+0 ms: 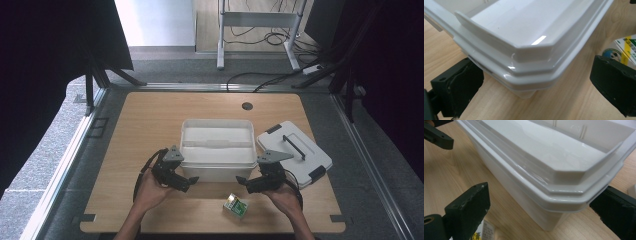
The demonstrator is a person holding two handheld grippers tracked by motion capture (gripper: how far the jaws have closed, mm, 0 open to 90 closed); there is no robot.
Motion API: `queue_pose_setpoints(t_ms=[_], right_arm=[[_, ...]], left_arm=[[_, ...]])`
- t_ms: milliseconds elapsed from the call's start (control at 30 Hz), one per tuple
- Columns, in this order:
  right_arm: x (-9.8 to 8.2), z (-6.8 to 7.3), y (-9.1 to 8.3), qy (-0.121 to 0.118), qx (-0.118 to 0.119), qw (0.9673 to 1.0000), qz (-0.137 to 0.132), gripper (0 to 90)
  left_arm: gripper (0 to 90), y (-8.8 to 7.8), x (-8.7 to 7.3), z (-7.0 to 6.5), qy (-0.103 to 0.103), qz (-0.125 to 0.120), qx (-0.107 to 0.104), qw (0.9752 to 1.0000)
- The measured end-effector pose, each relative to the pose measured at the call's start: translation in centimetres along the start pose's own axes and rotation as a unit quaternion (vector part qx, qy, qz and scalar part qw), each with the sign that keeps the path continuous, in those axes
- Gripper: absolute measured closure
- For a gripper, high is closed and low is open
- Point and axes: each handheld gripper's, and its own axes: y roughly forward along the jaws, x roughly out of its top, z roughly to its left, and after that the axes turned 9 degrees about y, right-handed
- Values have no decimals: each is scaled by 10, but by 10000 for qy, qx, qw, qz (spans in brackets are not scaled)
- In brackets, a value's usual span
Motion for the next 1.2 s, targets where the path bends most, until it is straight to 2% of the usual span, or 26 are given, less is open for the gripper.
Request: queue_pose_setpoints(t_ms=[200, 233, 367, 400, 433, 633, 833, 933, 1200], right_arm=[[-3, 0, -3, -49, -37, 10000, 68, 73], [-7, -1, -6, -112, -156, 9997, 140, 73], [-16, -4, -10, -83, -226, 9995, 215, 72], [-22, -7, -13, -76, -317, 9991, 282, 73], [-22, -7, -13, -76, -317, 9991, 282, 73], [-40, -15, -20, 38, -530, 9977, 419, 71], [-60, -18, -22, 88, -704, 9960, 538, 51], [-65, -19, -21, 124, -712, 9958, 555, 42], [-82, -24, -14, 194, -798, 9941, 709, 37]], left_arm=[[0, -7, -2, 2, 179, 95, -57, 9998], [0, -9, -3, 4, 179, 127, -54, 9997], [0, -19, -12, 15, 155, 199, -53, 9997], [0, -25, -16, 21, 140, 267, -26, 9995], [0, -25, -16, 21, 140, 267, -26, 9995], [0, -40, -20, 40, 99, 345, 101, 9993], [0, -56, -11, 55, 137, 286, 144, 9994], [0, -63, -4, 61, 131, 229, 169, 9995], [0, -70, 27, 74, 303, 212, 133, 9992]])
